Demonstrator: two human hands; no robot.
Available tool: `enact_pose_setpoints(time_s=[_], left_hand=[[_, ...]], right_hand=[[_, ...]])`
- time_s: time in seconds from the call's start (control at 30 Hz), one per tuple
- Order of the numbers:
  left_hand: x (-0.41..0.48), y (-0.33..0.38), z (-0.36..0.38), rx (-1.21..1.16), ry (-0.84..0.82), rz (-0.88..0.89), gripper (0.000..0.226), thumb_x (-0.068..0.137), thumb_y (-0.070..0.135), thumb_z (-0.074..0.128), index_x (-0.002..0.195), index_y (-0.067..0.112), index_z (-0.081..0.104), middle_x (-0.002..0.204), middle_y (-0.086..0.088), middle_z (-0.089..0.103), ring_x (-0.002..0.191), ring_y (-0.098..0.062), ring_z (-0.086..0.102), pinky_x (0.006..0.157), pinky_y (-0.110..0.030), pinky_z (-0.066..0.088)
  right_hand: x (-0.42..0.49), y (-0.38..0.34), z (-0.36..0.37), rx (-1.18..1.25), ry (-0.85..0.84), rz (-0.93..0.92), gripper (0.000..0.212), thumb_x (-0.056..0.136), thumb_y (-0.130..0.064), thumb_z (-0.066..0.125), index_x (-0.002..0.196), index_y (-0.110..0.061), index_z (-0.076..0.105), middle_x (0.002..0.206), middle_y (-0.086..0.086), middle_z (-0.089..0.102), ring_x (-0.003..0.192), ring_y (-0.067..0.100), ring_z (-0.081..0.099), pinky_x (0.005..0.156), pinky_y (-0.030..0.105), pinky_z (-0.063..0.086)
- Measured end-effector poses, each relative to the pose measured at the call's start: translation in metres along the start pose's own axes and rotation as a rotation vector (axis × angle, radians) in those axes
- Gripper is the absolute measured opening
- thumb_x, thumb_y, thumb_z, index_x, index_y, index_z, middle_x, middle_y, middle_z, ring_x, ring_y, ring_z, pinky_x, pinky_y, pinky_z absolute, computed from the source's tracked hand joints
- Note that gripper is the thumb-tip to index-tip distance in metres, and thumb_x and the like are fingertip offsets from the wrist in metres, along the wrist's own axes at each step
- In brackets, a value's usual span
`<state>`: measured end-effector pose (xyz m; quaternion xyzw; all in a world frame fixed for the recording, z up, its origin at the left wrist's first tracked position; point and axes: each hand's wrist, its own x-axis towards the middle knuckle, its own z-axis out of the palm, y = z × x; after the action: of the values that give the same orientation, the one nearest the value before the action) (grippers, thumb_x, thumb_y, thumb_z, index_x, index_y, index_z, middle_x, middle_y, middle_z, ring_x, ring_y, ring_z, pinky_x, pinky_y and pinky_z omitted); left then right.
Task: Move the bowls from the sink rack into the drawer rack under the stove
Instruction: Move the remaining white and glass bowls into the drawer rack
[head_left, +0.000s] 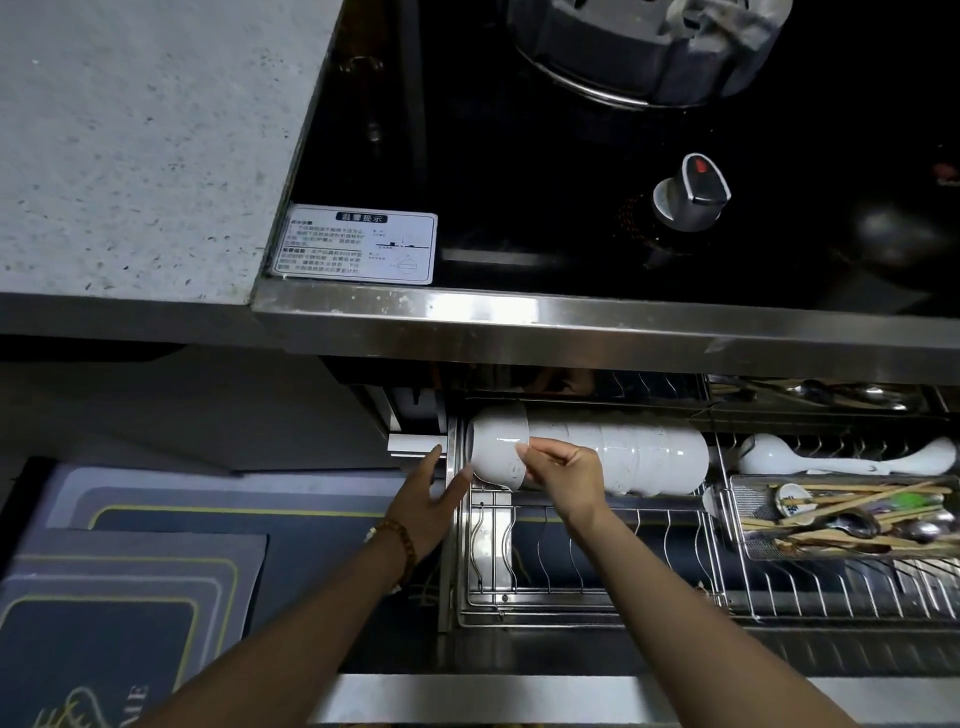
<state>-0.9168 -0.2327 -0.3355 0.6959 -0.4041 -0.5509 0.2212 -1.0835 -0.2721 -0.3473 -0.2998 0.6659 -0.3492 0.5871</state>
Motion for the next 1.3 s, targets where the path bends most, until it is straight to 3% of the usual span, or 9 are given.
enact_pose_setpoints(time_s=[0.17, 0.37, 0.47, 0.53, 0.67, 0.77, 0.97, 1.17, 1.3], left_hand=[[0.002, -0.003, 0.003, 0.013, -0.034, 0.025, 0.065, 0.088, 0.038, 0.054, 0.144, 0.016, 0.028, 0.15, -0.004, 0.033, 0.138, -0.016, 0.032, 0.106, -0.023, 0.028], [0.005, -0.002, 0.005, 0.021, -0.028, 0.02, 0.066, 0.089, 0.038, 0.052, 0.145, 0.016, 0.026, 0.151, -0.005, 0.032, 0.138, -0.019, 0.033, 0.105, -0.025, 0.029], [0.004, 0.001, 0.006, 0.016, -0.023, -0.009, 0.066, 0.089, 0.038, 0.052, 0.145, 0.016, 0.026, 0.15, -0.008, 0.033, 0.135, -0.022, 0.037, 0.102, -0.025, 0.031], [0.002, 0.004, 0.005, 0.012, -0.012, -0.017, 0.065, 0.089, 0.039, 0.053, 0.145, 0.016, 0.028, 0.148, -0.009, 0.036, 0.132, -0.023, 0.04, 0.103, -0.028, 0.035], [-0.009, 0.014, -0.003, -0.019, -0.005, -0.04, 0.064, 0.089, 0.038, 0.053, 0.143, 0.013, 0.029, 0.148, -0.009, 0.035, 0.131, -0.024, 0.042, 0.108, -0.034, 0.036], [-0.026, 0.026, -0.013, -0.071, 0.02, -0.049, 0.062, 0.09, 0.032, 0.054, 0.143, 0.009, 0.03, 0.146, -0.012, 0.038, 0.13, -0.025, 0.043, 0.108, -0.032, 0.033], [-0.088, 0.063, -0.062, -0.148, 0.083, -0.053, 0.051, 0.093, 0.025, 0.051, 0.137, 0.004, 0.038, 0.137, -0.014, 0.048, 0.115, -0.019, 0.049, 0.095, -0.023, 0.034], [-0.163, 0.09, -0.168, -0.228, 0.236, -0.05, 0.043, 0.092, 0.029, 0.051, 0.129, 0.008, 0.048, 0.131, -0.012, 0.055, 0.122, -0.028, 0.052, 0.103, -0.034, 0.037], [-0.216, 0.102, -0.272, -0.204, 0.341, 0.058, 0.044, 0.092, 0.032, 0.051, 0.132, 0.015, 0.046, 0.132, -0.007, 0.055, 0.113, -0.016, 0.052, 0.101, -0.027, 0.038]], right_hand=[[0.005, 0.013, 0.005, -0.154, 0.126, -0.044, 0.005, 0.075, -0.012, 0.074, 0.076, -0.007, 0.075, 0.072, 0.01, 0.068, 0.069, 0.017, 0.058, 0.077, 0.039, 0.052], [0.006, 0.013, 0.007, -0.14, 0.217, -0.005, 0.013, 0.071, -0.012, 0.078, 0.075, -0.002, 0.072, 0.058, 0.003, 0.065, 0.056, 0.015, 0.056, 0.063, 0.026, 0.049], [0.005, 0.017, 0.004, -0.106, 0.198, 0.017, 0.011, 0.071, -0.011, 0.077, 0.076, -0.003, 0.071, 0.066, 0.011, 0.067, 0.064, 0.021, 0.061, 0.072, 0.038, 0.054], [0.001, 0.018, -0.001, -0.05, 0.144, 0.038, 0.013, 0.073, -0.008, 0.076, 0.084, -0.004, 0.069, 0.076, 0.015, 0.068, 0.075, 0.026, 0.063, 0.084, 0.044, 0.054], [-0.016, 0.013, -0.013, -0.052, 0.044, 0.005, 0.023, 0.076, -0.009, 0.074, 0.097, -0.011, 0.065, 0.088, 0.01, 0.065, 0.094, 0.027, 0.064, 0.096, 0.038, 0.049], [-0.042, -0.01, -0.02, -0.145, -0.029, -0.024, 0.036, 0.083, -0.013, 0.066, 0.118, -0.006, 0.058, 0.103, 0.006, 0.061, 0.104, 0.018, 0.058, 0.098, 0.028, 0.043], [-0.12, -0.078, -0.01, -0.387, -0.275, -0.075, 0.047, 0.089, -0.027, 0.059, 0.133, -0.019, 0.047, 0.112, 0.003, 0.056, 0.11, 0.012, 0.053, 0.091, 0.02, 0.04], [-0.194, -0.169, 0.067, -0.552, -0.534, -0.237, 0.049, 0.089, -0.037, 0.055, 0.136, -0.029, 0.042, 0.134, -0.005, 0.047, 0.13, 0.007, 0.04, 0.092, 0.012, 0.037], [-0.238, -0.233, 0.149, -0.618, -0.627, -0.449, 0.054, 0.087, -0.042, 0.057, 0.137, -0.032, 0.04, 0.142, -0.012, 0.041, 0.132, 0.002, 0.036, 0.104, 0.016, 0.028]])
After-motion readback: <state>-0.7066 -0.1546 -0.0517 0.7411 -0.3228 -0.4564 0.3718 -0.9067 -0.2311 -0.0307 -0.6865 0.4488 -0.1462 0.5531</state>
